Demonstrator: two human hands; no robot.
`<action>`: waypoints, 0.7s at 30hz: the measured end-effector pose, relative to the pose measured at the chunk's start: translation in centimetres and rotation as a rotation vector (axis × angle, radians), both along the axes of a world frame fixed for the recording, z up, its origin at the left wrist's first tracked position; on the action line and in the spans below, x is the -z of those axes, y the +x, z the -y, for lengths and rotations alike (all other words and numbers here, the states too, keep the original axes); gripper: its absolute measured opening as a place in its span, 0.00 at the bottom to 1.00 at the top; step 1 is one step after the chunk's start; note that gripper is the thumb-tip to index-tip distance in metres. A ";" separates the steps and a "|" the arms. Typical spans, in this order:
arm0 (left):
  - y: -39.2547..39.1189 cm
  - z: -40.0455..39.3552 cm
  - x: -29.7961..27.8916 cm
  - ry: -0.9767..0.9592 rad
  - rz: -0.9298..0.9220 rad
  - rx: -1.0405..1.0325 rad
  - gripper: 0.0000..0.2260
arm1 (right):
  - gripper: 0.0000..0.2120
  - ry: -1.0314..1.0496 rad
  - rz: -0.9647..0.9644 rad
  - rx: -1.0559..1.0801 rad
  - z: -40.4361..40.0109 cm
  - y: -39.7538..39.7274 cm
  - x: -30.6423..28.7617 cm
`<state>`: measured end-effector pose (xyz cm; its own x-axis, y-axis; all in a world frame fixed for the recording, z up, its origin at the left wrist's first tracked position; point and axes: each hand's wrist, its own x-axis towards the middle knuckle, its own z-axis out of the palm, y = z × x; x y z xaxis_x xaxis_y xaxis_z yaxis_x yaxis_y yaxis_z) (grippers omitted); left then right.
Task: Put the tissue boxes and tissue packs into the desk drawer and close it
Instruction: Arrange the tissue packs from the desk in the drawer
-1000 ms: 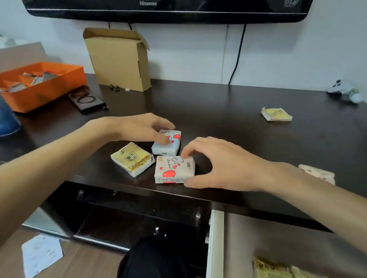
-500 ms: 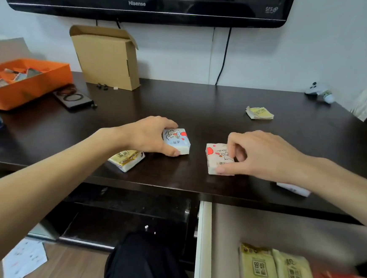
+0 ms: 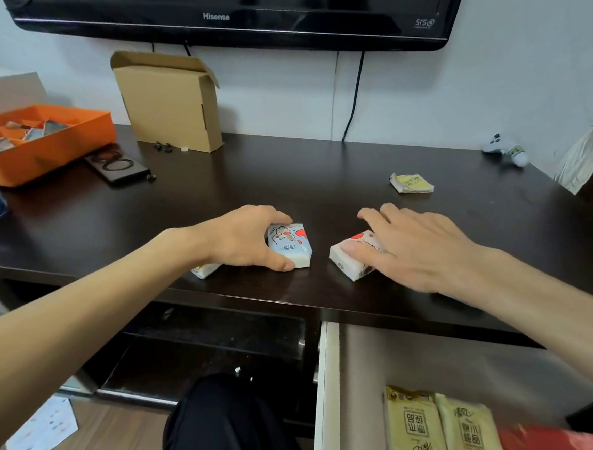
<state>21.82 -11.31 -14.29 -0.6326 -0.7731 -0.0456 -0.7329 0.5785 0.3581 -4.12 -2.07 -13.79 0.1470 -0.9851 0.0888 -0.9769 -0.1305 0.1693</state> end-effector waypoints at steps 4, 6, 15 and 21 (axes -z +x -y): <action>-0.1 -0.4 0.0 -0.016 -0.002 0.020 0.38 | 0.29 0.254 0.239 -0.180 0.1 -0.8 -1.4; -0.2 -0.6 0.1 -0.019 -0.003 0.030 0.38 | 0.27 0.199 0.181 -0.154 0.2 -0.7 -1.4; -0.8 -1.7 0.0 -0.062 0.063 0.028 0.41 | 0.44 0.214 0.206 -0.030 0.7 -1.3 -0.5; -1.5 -3.8 0.2 -0.170 0.240 -0.122 0.52 | 0.33 0.196 0.242 -0.032 0.7 -1.9 -0.7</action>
<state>20.32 -7.52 -14.47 -0.5217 -0.8519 -0.0457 -0.8523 0.5180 0.0723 -5.98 -2.76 -13.11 0.1760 -0.9822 -0.0661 -0.9806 -0.1690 -0.0992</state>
